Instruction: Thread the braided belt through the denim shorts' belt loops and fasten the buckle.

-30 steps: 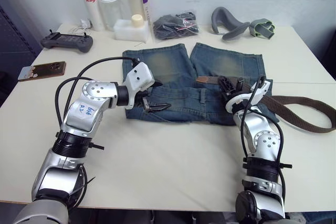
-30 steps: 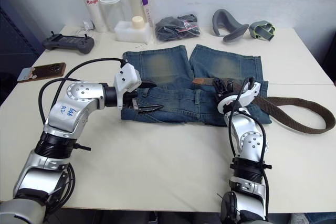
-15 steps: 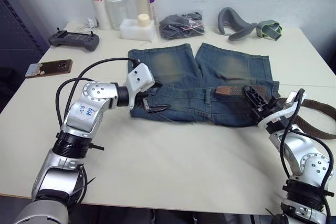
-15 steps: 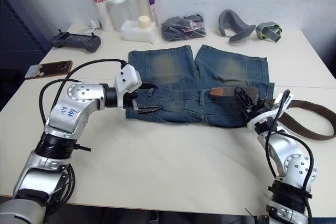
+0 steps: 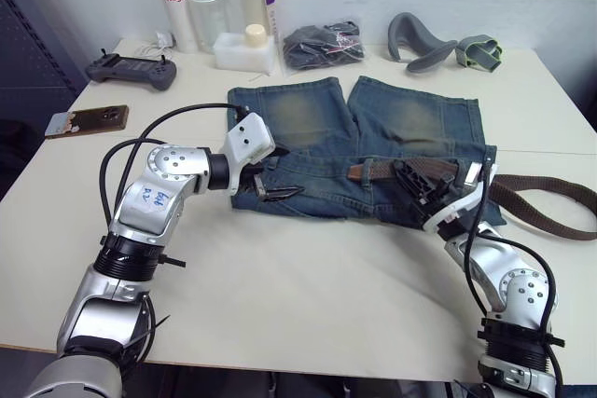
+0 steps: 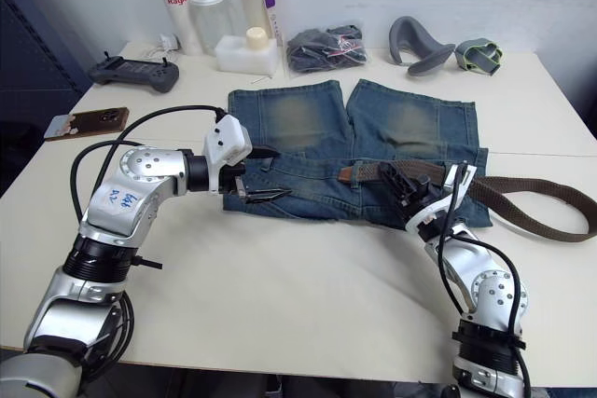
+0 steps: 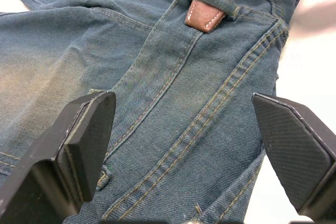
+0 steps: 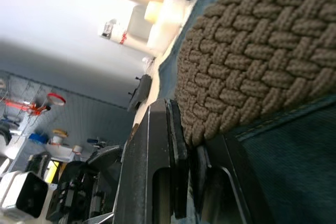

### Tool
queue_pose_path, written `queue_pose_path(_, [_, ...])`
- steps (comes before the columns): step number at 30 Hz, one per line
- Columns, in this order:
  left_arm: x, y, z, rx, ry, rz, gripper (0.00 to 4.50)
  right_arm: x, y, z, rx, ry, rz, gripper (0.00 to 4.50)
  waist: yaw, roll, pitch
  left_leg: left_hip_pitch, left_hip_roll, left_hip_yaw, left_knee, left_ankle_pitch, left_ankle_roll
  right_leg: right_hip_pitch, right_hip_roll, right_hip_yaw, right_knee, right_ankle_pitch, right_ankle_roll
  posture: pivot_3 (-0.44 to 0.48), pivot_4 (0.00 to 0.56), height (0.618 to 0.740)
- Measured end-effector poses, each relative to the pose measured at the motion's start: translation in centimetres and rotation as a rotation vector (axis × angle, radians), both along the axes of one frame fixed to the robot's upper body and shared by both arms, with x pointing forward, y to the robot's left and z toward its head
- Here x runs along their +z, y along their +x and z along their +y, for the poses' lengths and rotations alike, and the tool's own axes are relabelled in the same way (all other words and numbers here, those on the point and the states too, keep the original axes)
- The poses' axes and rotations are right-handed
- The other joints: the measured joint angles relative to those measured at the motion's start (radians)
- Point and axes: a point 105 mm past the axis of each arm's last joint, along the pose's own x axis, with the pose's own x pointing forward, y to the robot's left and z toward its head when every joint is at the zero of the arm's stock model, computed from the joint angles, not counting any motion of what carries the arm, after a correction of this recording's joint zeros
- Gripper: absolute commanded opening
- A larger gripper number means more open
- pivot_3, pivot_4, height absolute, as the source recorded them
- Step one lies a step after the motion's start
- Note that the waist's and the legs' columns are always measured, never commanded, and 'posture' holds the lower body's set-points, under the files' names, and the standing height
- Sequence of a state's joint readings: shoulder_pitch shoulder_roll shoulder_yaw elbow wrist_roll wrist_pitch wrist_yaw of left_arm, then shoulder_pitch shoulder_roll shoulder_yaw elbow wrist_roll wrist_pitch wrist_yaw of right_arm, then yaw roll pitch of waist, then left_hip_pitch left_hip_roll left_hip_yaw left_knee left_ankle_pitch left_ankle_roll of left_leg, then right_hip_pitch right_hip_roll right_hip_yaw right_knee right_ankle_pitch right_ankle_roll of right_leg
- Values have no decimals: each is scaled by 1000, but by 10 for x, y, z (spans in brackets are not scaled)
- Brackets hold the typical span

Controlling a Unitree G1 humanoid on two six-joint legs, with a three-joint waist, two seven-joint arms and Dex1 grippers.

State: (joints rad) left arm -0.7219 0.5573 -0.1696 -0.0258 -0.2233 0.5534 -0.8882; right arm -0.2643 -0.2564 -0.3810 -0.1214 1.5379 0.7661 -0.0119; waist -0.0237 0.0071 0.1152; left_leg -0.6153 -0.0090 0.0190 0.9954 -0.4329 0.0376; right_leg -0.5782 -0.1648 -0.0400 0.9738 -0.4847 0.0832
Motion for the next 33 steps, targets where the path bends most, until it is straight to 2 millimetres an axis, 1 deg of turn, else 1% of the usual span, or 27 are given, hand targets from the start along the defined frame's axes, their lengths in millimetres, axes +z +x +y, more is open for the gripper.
queue_pose_path(3, [0, 0, 0, 1, 0, 2, 4500, -6, 2, 13, 23, -18, 10, 24, -2, 0, 0, 0, 0, 0, 0, 0, 0, 0, 0, 0, 0, 0, 0, 0, 150, 631])
queue_pose_path(9, [0, 0, 0, 1, -1, -1, 4500, -6, 12, 45, 53, -34, -6, 24, -10, -1, 0, 2, 0, -2, -1, 0, -1, -1, 2, -1, 1, 0, 0, 0, 150, 631])
queue_pose_path(12, [0, 0, 0, 2, -1, -2, 4500, -6, 13, 59, 69, -46, -8, 24, -11, -1, -1, 2, 0, -4, -1, 1, -2, -1, 2, -1, 2, 0, 0, 0, 150, 631])
queue_pose_path(14, [0, 0, 0, 2, -1, -2, 4500, -7, 13, 62, 72, -55, -7, 851, -11, -1, -1, 2, 0, -5, -1, 1, -2, -1, 3, -1, 2, 0, 0, 0, 150, 631])
queue_pose_path(15, [1, 0, 0, 3, -2, -3, 4500, -9, 13, 64, 74, -61, 0, 1084, -10, -1, -1, 2, 0, -5, -1, 1, -2, -1, 3, -1, 3, 0, 0, 0, 150, 631])
queue_pose_path(16, [1, 0, -1, 3, -2, -4, 4500, -12, 12, 67, 83, -66, 10, 1480, -9, -1, -1, 2, 0, -5, -2, 1, -2, -1, 3, -1, 3, 0, 0, 0, 150, 631])
queue_pose_path(18, [1, 0, -1, 2, -2, -4, 4500, -18, 8, 72, 113, -76, 30, 2613, -7, -1, -1, 2, 0, -5, -1, 1, -2, -2, 3, -1, 3, 0, 0, 0, 150, 631])
queue_pose_path(20, [0, 0, -1, 1, -1, -4, 4500, -17, 3, 71, 126, -88, 25, 3349, -5, -1, -1, 1, 0, -5, -1, 1, -2, -2, 3, -1, 3, 0, 0, 0, 150, 631])
queue_pose_path(21, [0, 0, -2, -2, 1, -8, 4500, -15, 0, 67, 130, -113, 13, 3906, -5, -1, -1, 1, 0, -5, -1, 1, -2, -2, 2, -1, 3, 0, 0, 0, 150, 631])
queue_pose_path(22, [1, 0, -3, -7, -1, -16, 4500, -13, -5, 63, 140, -152, 3, 4273, -4, -1, 0, 1, -1, -5, -1, 1, -2, -2, 2, -1, 2, 0, 0, 0, 150, 631])
queue_pose_path(23, [2, 0, -3, -10, -3, -26, 4500, -12, -9, 59, 146, -183, -3, 4455, -2, -1, 0, 1, -2, -6, -1, 1, -2, -1, 2, -1, 2, 0, 0, 0, 150, 631])
queue_pose_path(26, [7, 3, -11, -31, -51, -73, 4500, -9, -27, 50, 200, -263, -18, 4455, 9, 0, 0, 0, -6, -8, -1, 0, 1, 0, -1, 1, 0, 0, -1, 0, 150, 631])
queue_pose_path(28, [10, 2, -17, -58, -74, -114, 4500, -3, -40, 48, 248, -339, -47, 4455, 13, 0, 0, -1, -6, -8, -1, 0, 2, 0, -1, 2, -2, -1, -1, 0, 150, 631])
queue_pose_path(30, [11, 3, -18, -66, -67, -146, 4500, 0, -48, 46, 278, -409, -73, 4455, 17, 0, 0, -1, -7, -8, -1, 0, 2, 1, -1, 2, -3, -1, -1, 0, 150, 631])
queue_pose_path(31, [10, 5, -17, -63, -55, -160, 4500, 1, -54, 43, 298, -489, -94, 4455, 20, 0, 0, -1, -7, -8, -1, -1, 3, 2, -1, 2, -5, -1, -1, 0, 150, 631])
queue_pose_path(33, [4, 8, -14, -48, -39, -143, 4500, 4, -62, 36, 322, -710, -159, 4455, 22, 1, 1, 0, -8, -8, -2, -1, 5, 4, -1, 1, -8, -1, -1, 0, 150, 631])
